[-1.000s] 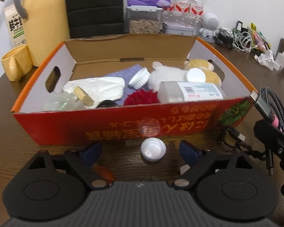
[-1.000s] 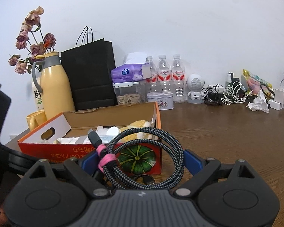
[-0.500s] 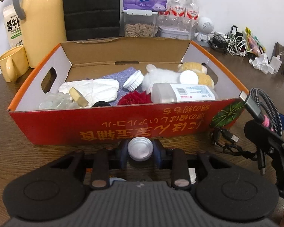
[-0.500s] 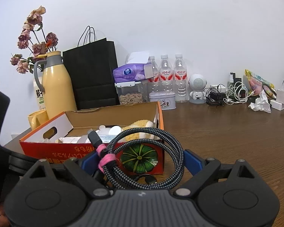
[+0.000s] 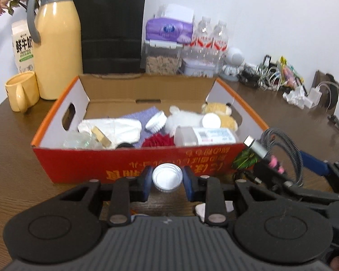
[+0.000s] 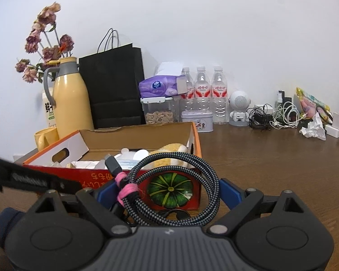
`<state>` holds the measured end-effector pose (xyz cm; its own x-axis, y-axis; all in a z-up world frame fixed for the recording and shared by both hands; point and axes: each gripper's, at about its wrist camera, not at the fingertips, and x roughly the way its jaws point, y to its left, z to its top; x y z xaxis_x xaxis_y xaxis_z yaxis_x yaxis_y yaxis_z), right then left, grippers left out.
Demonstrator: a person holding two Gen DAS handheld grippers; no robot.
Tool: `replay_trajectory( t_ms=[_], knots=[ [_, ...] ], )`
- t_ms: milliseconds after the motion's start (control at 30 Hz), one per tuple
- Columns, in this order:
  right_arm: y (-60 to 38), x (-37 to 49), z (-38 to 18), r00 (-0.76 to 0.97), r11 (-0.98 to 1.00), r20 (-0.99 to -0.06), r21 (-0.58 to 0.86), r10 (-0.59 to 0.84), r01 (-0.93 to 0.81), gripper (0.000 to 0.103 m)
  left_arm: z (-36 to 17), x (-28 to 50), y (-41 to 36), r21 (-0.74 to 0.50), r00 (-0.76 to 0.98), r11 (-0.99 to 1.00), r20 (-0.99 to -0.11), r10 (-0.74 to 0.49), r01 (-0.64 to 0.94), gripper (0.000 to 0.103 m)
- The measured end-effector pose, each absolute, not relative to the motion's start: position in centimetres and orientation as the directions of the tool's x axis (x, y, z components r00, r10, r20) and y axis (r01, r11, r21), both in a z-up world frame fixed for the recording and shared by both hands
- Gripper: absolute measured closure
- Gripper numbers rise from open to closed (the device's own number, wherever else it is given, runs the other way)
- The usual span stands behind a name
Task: Organize objects
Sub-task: 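Carry the braided cable into the box with right tool while left tool carries the cap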
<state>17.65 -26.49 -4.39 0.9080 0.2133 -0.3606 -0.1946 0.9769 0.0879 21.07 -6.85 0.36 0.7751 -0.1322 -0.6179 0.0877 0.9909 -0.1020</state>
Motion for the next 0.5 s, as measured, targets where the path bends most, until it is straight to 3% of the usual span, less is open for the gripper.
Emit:
replay_trajectory(
  t_ms=[500],
  knots=[
    [-21.4,20.1,0.3,0.933,0.969,-0.284,-0.044,0.223,-0.245,0.011,4.9,22.5,-3.1,-0.194,0.864,0.979,-0.482,-0.143,0.054,0.074]
  ],
)
